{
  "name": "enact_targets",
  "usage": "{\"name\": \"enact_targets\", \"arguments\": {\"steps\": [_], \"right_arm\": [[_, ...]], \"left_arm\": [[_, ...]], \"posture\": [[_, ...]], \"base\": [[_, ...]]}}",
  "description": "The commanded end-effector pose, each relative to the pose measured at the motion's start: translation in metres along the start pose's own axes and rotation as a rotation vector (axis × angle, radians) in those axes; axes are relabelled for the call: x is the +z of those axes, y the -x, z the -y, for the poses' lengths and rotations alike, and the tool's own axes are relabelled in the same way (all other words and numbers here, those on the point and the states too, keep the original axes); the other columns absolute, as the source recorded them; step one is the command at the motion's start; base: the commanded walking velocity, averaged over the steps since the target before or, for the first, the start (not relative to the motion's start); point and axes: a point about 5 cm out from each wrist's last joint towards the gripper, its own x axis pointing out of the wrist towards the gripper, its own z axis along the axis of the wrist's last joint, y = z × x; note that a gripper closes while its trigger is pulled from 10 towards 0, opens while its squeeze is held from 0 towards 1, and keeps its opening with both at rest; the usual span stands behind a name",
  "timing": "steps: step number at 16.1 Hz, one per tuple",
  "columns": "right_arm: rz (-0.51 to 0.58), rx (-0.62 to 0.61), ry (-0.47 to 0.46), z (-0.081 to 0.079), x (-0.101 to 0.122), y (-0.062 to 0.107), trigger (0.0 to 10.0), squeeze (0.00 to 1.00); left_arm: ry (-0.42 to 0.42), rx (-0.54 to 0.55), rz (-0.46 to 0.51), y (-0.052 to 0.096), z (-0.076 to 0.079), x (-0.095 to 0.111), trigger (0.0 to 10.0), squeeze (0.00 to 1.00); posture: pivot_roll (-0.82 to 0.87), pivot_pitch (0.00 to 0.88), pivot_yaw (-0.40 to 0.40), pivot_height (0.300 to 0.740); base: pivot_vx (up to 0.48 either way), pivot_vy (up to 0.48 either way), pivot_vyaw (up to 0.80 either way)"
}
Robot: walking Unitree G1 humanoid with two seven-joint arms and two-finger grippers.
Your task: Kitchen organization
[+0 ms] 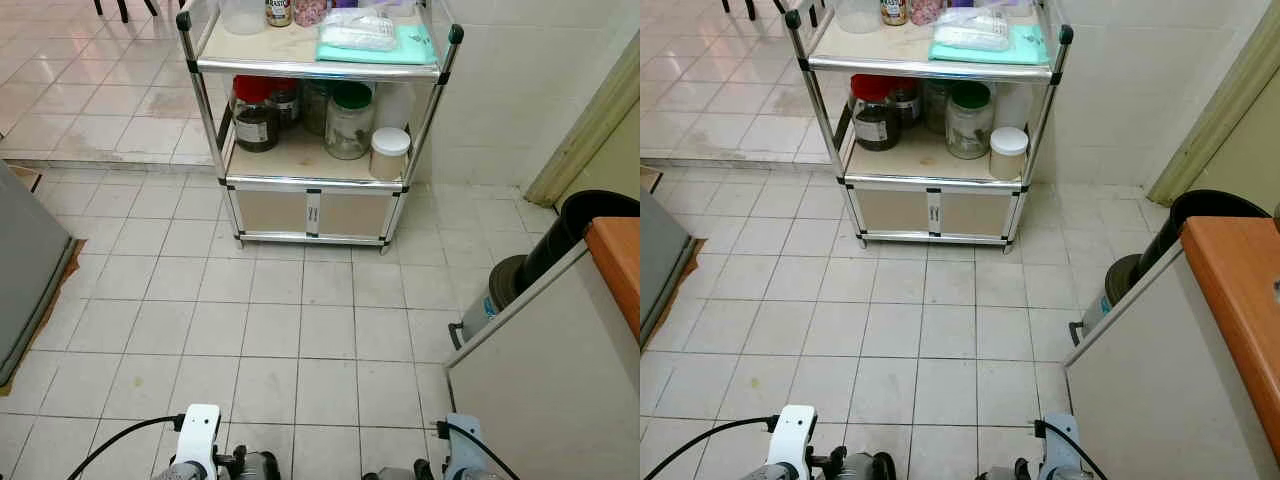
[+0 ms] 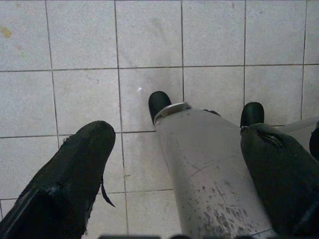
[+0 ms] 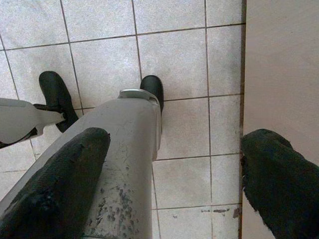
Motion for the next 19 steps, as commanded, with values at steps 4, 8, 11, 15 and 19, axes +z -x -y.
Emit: {"name": "enact_targets", "arguments": {"steps": [4,8,11,15,19], "right_arm": [[0.107,0.008,0.295,-0.022,0.028,0.0,10.0,0.0],[0.107,0.008,0.295,-0.022,0.028,0.0,10.0,0.0],[0.107,0.008,0.295,-0.022,0.028,0.0,10.0,0.0],[0.175,-0.01,0.294,-0.006,0.048,0.004,10.0,0.0],[0.207,0.001,0.305,-0.01,0.057,0.005,10.0,0.0]], "left_arm": [[-0.186,0.011,-0.142,-0.009,0.032,0.01,10.0,0.0],[-0.186,0.011,-0.142,-0.009,0.032,0.01,10.0,0.0],[-0.186,0.011,-0.142,-0.009,0.032,0.01,10.0,0.0],[-0.151,0.056,-0.145,-0.006,0.011,0.004,10.0,0.0],[-0.139,0.064,-0.131,-0.007,0.014,0.008,10.0,0.0]], "posture": [[-0.12,0.0,0.034,0.74],[-0.12,0.0,0.034,0.74],[-0.12,0.0,0.034,0.74],[-0.14,0.0,0.034,0.74],[-0.13,0.0,0.021,0.74]], "base": [[0.0,0.0,0.0],[0.0,0.0,0.0],[0.0,0.0,0.0],[0.0,0.0,0.0],[0.0,0.0,0.0]]}}
